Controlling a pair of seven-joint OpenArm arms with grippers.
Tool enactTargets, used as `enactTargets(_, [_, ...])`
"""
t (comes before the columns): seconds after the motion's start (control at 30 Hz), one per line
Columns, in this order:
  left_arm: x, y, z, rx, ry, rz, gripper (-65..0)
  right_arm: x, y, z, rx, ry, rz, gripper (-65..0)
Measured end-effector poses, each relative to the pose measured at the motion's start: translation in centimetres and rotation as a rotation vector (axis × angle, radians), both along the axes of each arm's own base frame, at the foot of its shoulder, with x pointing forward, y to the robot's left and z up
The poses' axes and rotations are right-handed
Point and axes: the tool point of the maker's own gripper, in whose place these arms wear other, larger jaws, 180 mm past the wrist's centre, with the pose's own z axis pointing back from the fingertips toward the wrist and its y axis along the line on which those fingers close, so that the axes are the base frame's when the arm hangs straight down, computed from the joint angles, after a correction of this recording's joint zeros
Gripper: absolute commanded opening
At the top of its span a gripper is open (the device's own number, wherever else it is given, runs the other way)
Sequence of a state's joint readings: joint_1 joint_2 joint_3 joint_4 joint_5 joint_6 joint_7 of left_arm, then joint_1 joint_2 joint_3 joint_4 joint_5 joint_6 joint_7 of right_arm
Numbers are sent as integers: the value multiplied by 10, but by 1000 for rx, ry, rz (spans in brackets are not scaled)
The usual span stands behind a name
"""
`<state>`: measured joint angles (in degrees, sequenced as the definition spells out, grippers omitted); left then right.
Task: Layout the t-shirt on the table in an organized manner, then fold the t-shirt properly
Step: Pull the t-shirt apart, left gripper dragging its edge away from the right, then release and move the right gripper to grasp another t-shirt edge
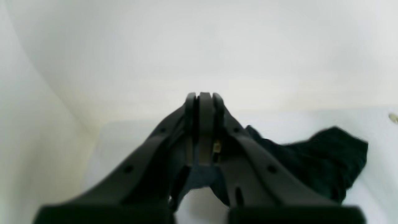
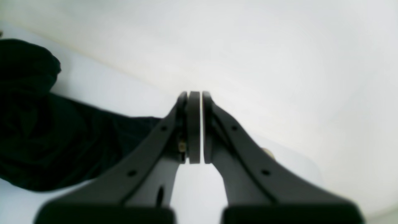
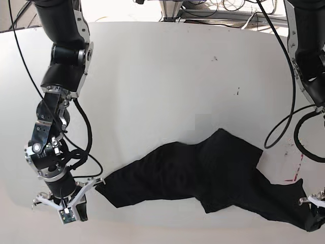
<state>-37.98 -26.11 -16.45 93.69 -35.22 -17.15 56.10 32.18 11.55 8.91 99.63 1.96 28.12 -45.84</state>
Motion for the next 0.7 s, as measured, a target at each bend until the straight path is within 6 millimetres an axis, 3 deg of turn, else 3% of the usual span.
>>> enactTargets(0.2, [-22, -10, -66, 27, 127, -17, -647, -37, 12, -54, 2, 99, 6, -650])
enactTargets(0.43, [-75, -4, -148, 0, 292, 22, -647, -82, 28, -117, 36, 238, 22, -650])
enactTargets(0.7, [-124, 7, -197, 14, 418, 63, -650, -121, 48, -164, 94, 355, 45, -650])
